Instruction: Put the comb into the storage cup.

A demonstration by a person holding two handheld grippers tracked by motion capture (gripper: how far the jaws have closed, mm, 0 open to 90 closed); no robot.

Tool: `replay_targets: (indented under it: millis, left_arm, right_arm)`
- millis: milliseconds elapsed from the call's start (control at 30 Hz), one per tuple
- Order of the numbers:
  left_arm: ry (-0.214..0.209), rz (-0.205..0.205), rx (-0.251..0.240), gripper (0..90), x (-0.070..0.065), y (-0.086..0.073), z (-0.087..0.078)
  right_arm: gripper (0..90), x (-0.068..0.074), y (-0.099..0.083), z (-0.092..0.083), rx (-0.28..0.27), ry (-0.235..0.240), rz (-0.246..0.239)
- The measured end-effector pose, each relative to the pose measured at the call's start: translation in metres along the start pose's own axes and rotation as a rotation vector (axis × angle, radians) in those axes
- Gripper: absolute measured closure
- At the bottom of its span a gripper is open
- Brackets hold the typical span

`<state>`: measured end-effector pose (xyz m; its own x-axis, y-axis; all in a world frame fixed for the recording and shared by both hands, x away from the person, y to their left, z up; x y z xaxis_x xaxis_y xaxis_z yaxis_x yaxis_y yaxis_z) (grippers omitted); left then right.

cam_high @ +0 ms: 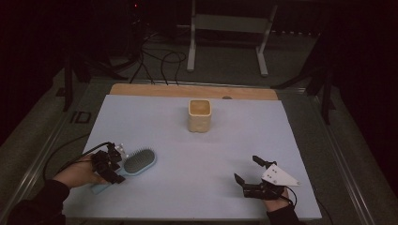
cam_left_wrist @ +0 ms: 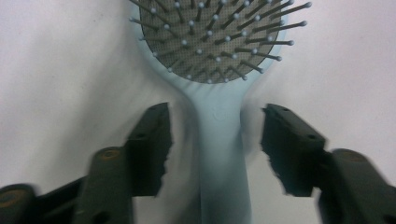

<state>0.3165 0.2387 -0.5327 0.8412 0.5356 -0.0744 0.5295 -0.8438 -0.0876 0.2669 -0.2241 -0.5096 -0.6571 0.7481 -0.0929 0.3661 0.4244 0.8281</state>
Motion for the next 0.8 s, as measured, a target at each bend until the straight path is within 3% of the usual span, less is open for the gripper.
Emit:
replay_targets:
  millis: [533, 800]
  left_arm:
    - [0.022, -0.014, 0.06, 67.3, 0.0004, 0.0083, 0.002]
    - [0.031, -0.032, 0.074, 69.3, -0.0006, 0.0098, 0.0029]
  right_arm:
    - [9.5, 0.0001, 0.0001, -0.0002, 0.0, -0.002, -0.001]
    - [9.5, 0.0004, 0.0001, 0.0, 0.0, -0.003, -0.003]
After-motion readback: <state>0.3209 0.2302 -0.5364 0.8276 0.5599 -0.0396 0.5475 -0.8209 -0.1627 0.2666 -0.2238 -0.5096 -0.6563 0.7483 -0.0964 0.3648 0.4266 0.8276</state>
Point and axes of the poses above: each handheld gripper's, and its own axes: z roughly forward along the jaws, y roughly out of its top, x roughly to its left, the point moved 5 cm from there along z, roughly forward along the jaws, and after that the axes turned 15 degrees about x, right-handed, at the moved point
